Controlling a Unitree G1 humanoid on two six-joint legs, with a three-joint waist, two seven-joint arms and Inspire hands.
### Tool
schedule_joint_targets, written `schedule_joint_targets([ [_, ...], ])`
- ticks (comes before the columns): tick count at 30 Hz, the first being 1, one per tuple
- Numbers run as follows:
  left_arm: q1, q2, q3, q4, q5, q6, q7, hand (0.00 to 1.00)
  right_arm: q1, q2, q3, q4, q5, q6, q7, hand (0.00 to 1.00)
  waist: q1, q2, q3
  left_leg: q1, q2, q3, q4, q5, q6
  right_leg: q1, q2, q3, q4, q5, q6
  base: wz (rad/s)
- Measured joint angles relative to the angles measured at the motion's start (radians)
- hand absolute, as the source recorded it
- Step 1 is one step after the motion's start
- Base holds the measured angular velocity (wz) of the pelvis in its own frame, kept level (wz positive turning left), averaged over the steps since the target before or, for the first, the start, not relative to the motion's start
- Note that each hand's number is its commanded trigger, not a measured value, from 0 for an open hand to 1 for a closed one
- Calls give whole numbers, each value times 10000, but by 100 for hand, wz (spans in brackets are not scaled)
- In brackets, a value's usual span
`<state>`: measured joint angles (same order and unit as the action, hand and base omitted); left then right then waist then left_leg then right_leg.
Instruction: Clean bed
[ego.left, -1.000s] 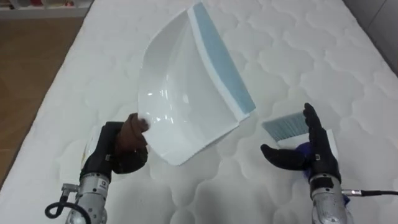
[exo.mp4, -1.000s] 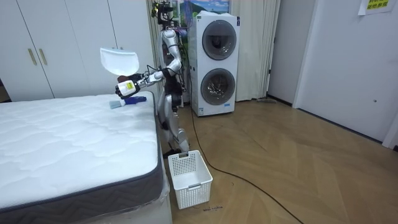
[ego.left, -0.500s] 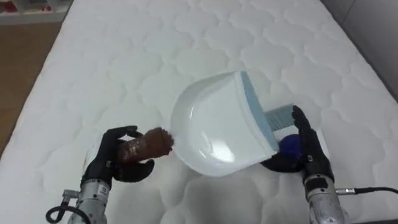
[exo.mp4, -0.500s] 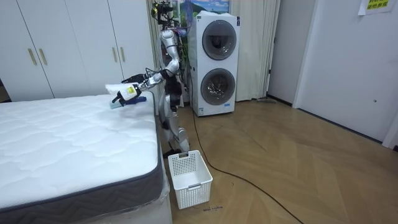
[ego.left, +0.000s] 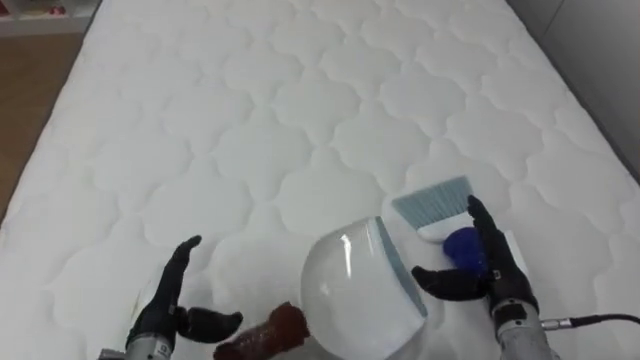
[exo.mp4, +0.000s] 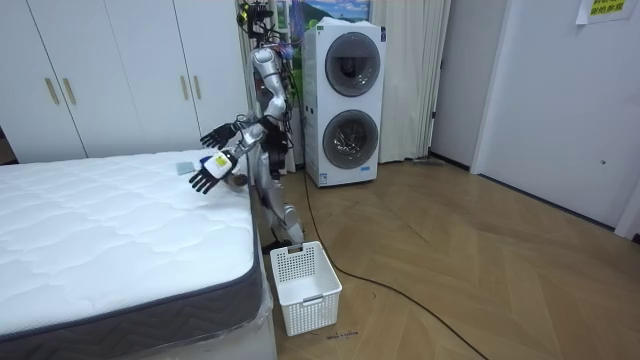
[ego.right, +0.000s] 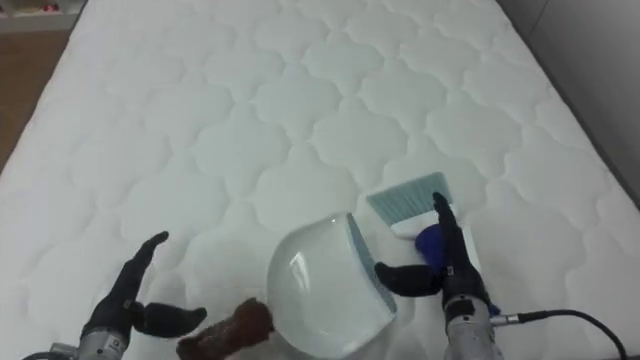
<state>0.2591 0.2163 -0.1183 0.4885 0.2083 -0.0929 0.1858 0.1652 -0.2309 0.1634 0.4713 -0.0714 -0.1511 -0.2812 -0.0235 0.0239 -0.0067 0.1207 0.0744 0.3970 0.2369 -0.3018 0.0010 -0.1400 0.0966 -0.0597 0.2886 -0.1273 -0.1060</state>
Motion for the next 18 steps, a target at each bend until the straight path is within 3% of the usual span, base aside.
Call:
schedule_joint_targets([
  [5, 183, -31, 94, 1421, -166, -16, 3, 0, 120, -2, -8, 1235, -215, -16, 8, 0, 56, -95, 48, 121, 10, -3, -68, 9, -16, 130, 21, -28, -84, 2, -7, 1],
  [10, 356, -58, 828, 2652, -205, -239, 79, 0, 194, 116, -54, 2578, -117, -107, 13, 0, 59, -235, 116, 293, 11, 2, -408, 62, -108, 193, 108, 12, -213, 99, -36, -3],
  [15, 457, -153, 1271, 3440, -462, -792, 516, 0, 286, 157, -408, 3884, -114, -429, -278, 0, 145, -244, 87, 291, 20, 80, -423, 62, -109, 233, 127, 33, -328, 159, -26, 0],
  [18, 467, -379, 1745, 3998, -613, -1117, 854, 0, 615, 288, -855, 4624, 123, -520, -683, 0, 289, -186, 42, 401, 28, 80, -470, 62, -109, 356, 146, 36, -395, 160, -25, 0],
])
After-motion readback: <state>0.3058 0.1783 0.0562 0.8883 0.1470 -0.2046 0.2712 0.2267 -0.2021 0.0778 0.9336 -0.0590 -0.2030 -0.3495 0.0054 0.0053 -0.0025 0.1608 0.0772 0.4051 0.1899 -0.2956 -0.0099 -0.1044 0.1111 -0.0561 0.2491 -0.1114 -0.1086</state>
